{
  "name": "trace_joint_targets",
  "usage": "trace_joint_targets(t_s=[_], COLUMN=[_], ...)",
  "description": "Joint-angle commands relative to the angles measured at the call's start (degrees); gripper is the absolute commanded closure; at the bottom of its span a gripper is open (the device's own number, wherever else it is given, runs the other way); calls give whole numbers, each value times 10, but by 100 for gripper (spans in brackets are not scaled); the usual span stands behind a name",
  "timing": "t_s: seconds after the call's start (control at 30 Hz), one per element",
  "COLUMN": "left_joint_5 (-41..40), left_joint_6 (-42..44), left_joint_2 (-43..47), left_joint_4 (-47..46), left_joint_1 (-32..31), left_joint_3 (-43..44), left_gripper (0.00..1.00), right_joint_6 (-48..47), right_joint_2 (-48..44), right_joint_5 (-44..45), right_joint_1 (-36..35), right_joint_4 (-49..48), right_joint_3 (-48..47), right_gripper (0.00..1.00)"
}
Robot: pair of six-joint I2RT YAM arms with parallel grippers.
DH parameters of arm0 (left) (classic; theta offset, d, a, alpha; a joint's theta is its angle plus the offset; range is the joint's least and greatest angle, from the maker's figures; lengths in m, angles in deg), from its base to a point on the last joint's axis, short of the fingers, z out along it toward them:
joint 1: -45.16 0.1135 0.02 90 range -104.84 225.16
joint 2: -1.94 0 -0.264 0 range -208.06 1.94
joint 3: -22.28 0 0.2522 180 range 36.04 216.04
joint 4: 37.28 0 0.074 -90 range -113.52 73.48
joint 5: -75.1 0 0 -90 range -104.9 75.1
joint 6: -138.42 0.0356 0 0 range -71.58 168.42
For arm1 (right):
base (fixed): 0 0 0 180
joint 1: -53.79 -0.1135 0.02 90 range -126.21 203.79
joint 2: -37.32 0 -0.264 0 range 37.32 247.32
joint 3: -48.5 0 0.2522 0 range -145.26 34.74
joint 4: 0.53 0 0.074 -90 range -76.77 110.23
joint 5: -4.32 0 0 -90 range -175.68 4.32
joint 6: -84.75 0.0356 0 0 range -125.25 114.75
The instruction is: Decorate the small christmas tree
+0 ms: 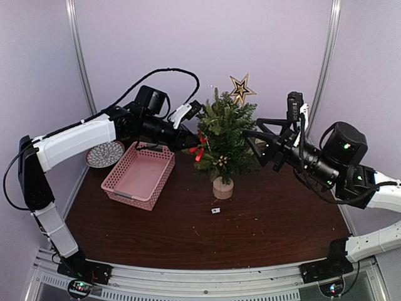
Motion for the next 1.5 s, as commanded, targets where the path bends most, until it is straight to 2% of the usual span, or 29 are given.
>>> trace_joint_targets(t_s=[0.0,0.17,0.4,0.67,0.73,0.8,0.87,1.0,1.27,1.47], left_joint_5=[6,-6,-38,-63,-72,-74,-72,-74,-97,-156], left_joint_6=[7,5,7,4,-8,-23,-43,-99,-206,-227], left_joint_2=[5,29,70,122,140,162,188,235,255,222], left_joint_4=[-5,-3,7,13,7,-4,-21,-47,-28,21], left_joint_1=[3,3,3,6,10,20,36,91,200,218], left_joint_3=[19,8,-23,-69,-86,-107,-132,-178,-212,-209], left_gripper=[95,86,63,46,35,17,4,2,2,2], right_joint_6=[-2,-3,-5,-9,-10,-10,-11,-12,8,27], right_joint_2=[-10,-9,-7,-8,-11,-16,-24,-48,-104,-116], right_joint_5=[4,3,1,6,9,15,23,35,0,-41], right_joint_1=[3,4,4,5,7,11,19,46,176,296], right_joint_4=[5,5,6,12,19,32,52,103,230,321], right_joint_3=[1,0,-3,-8,-10,-12,-16,-20,-23,-29], right_gripper=[29,29,28,25,23,18,10,1,1,0])
